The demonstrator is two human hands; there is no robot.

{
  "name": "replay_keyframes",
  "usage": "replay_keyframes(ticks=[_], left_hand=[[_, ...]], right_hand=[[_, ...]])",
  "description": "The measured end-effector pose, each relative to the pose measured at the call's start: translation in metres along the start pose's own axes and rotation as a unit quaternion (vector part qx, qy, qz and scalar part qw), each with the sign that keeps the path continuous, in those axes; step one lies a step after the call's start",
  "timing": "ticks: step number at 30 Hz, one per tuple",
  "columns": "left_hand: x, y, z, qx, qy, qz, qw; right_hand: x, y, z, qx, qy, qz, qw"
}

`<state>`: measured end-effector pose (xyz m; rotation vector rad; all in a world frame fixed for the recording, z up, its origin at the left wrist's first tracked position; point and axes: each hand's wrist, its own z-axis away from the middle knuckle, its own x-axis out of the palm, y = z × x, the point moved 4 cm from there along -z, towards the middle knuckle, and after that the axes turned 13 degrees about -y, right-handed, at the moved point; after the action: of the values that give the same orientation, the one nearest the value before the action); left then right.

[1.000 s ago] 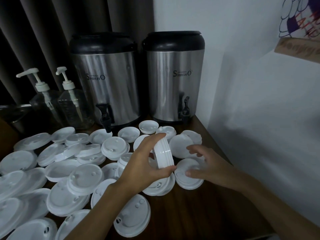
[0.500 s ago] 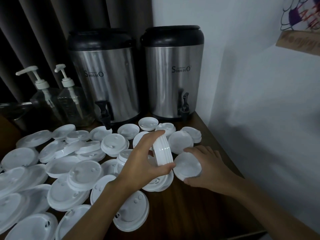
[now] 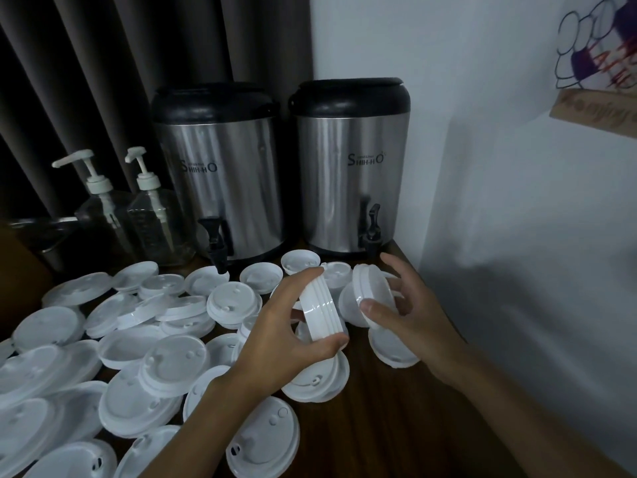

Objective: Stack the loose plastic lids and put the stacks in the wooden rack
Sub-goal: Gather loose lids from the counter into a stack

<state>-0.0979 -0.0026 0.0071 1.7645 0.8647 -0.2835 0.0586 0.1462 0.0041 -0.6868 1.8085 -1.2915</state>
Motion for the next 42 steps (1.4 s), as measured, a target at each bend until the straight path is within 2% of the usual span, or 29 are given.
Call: replay_keyframes(ticks=[6, 12, 16, 20, 25, 30, 35, 38, 42], left_hand=[[-0.004, 0.004, 0.001, 0.003, 0.009, 0.015, 1.0], [-0.008, 0.007, 0.0, -0.001, 0.034, 0.014, 0.999], [-0.011, 0.007, -0.001, 0.01, 0.059, 0.025, 0.998], [-0.017, 0.008, -0.001, 0.015, 0.097, 0.027, 0.995], [-0.022, 0.012, -0.001, 0.028, 0.101, 0.004, 0.994], [-0.024, 0.017, 0.001, 0.039, 0.09, -0.015, 0.995], [-0.024, 0.02, 0.001, 0.055, 0.081, -0.01, 0.995], [-0.025, 0.021, 0.001, 0.062, 0.068, -0.043, 0.995], [-0.023, 0.023, -0.003, 0.076, 0.048, -0.082, 0.993]], right_hand=[[0.014, -0.013, -0.014, -0.038, 0.007, -0.088, 0.995], [0.024, -0.017, -0.022, -0.031, 0.068, -0.151, 0.986], [0.036, -0.018, -0.024, -0.025, 0.037, -0.134, 0.99], [0.047, -0.021, -0.027, -0.009, -0.026, -0.106, 0.994], [0.056, -0.019, -0.032, 0.019, -0.087, -0.066, 0.994], [0.054, -0.028, -0.031, 0.013, -0.077, -0.045, 0.996], [0.049, -0.04, -0.028, -0.007, -0.12, -0.054, 0.991], [0.042, -0.043, -0.024, -0.009, -0.141, -0.08, 0.987], [0.036, -0.049, -0.023, -0.023, -0.127, -0.066, 0.989]])
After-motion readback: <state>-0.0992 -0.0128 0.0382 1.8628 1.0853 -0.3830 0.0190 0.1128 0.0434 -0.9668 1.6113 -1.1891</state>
